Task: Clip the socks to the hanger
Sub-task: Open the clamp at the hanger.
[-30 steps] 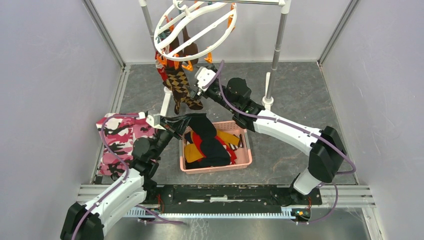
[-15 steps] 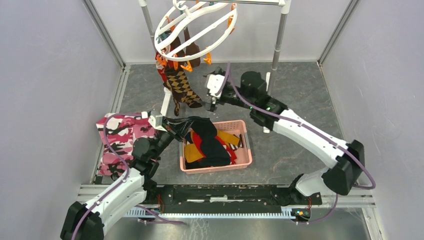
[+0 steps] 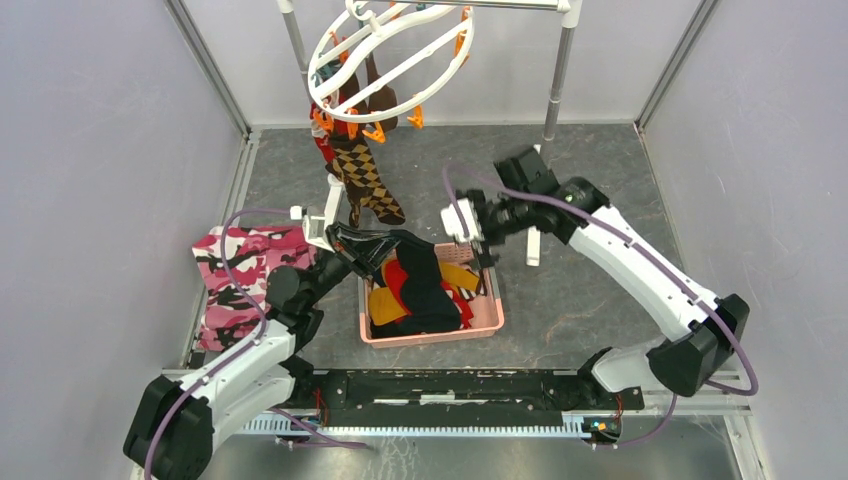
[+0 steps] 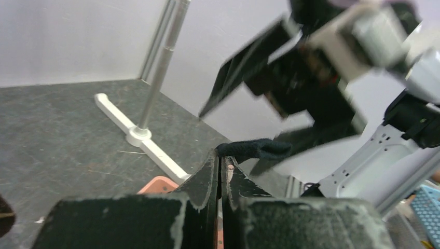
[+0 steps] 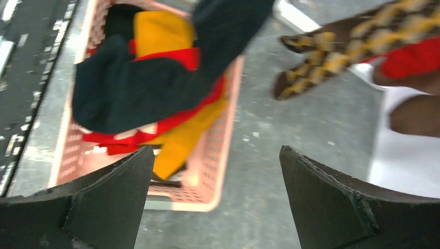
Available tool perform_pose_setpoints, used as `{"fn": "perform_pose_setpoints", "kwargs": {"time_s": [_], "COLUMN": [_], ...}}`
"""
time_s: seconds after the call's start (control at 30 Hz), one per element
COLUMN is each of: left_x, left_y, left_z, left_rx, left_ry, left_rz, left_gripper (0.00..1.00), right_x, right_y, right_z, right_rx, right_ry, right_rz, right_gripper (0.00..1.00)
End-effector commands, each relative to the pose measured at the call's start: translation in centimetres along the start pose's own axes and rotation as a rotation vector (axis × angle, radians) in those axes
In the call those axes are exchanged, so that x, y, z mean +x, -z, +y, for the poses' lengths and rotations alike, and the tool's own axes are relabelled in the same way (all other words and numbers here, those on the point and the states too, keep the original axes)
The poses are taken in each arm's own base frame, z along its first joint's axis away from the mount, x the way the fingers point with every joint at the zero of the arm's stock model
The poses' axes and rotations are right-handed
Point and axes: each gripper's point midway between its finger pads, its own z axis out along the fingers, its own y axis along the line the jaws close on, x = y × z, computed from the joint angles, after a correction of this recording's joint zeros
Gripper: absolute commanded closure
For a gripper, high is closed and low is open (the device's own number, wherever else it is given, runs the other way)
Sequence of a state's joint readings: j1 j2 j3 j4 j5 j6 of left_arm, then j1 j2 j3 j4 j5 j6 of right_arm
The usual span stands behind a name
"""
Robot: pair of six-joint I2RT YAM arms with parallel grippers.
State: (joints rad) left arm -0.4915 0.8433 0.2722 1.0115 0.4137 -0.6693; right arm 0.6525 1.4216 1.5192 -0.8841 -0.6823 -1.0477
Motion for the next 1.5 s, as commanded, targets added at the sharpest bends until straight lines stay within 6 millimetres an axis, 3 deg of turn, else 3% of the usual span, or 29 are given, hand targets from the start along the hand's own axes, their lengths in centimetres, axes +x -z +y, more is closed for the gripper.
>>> {"fn": "perform_pose_setpoints", "kwargs": {"time_s": [0.0,0.2,0.3,0.4,0.5,0.8,1.0,1.27,1.37,1.47], "left_x": [-2.6,-3.0,-3.0,-3.0,-2.8,-1.5,-1.4,-0.8,-0.5,-0.4], "left_y": [-1.1,-1.3,-1.2,-1.0,-1.1,-1.8,-2.2,-2.0,-2.0,-2.1], "left_z": [-3.2,-2.9,-2.4,-2.1,-2.0,-2.4,-2.4,-1.8,-1.6,-1.5], "left_rx": [0.124,0.094,0.061,0.041,0.035,0.058,0.049,0.02,0.012,0.007], "left_ry": [0.075,0.121,0.118,0.123,0.151,0.23,0.247,0.249,0.246,0.226], "left_rz": [-0.052,-0.063,-0.062,-0.069,-0.071,-0.054,-0.058,-0.047,-0.039,-0.026], "left_gripper": [0.98,0.98,0.98,0.98,0.98,0.98,0.98,0.98,0.97,0.82], "right_x": [0.8,-1.8,-2.7,-2.8,-3.0,-4.1,-4.1,-4.2,-4.2,-4.1], "right_y": [-0.5,-0.7,-1.0,-1.3,-1.3,-2.2,-2.6,-2.4,-2.5,-2.6], "right_z": [5.1,4.4,5.1,5.3,4.0,2.8,2.2,2.1,2.3,3.1], "right_rx": [-0.103,0.002,-0.02,-0.004,0.055,0.069,0.093,0.098,0.075,0.034], "right_ry": [0.055,-0.004,-0.058,-0.121,-0.179,-0.315,-0.36,-0.369,-0.364,-0.333], "right_rz": [-0.071,-0.241,-0.318,-0.352,-0.353,-0.428,-0.431,-0.426,-0.425,-0.418], "right_gripper": [0.02,0.03,0.07,0.09,0.12,0.24,0.42,0.93,1.0,1.0]}}
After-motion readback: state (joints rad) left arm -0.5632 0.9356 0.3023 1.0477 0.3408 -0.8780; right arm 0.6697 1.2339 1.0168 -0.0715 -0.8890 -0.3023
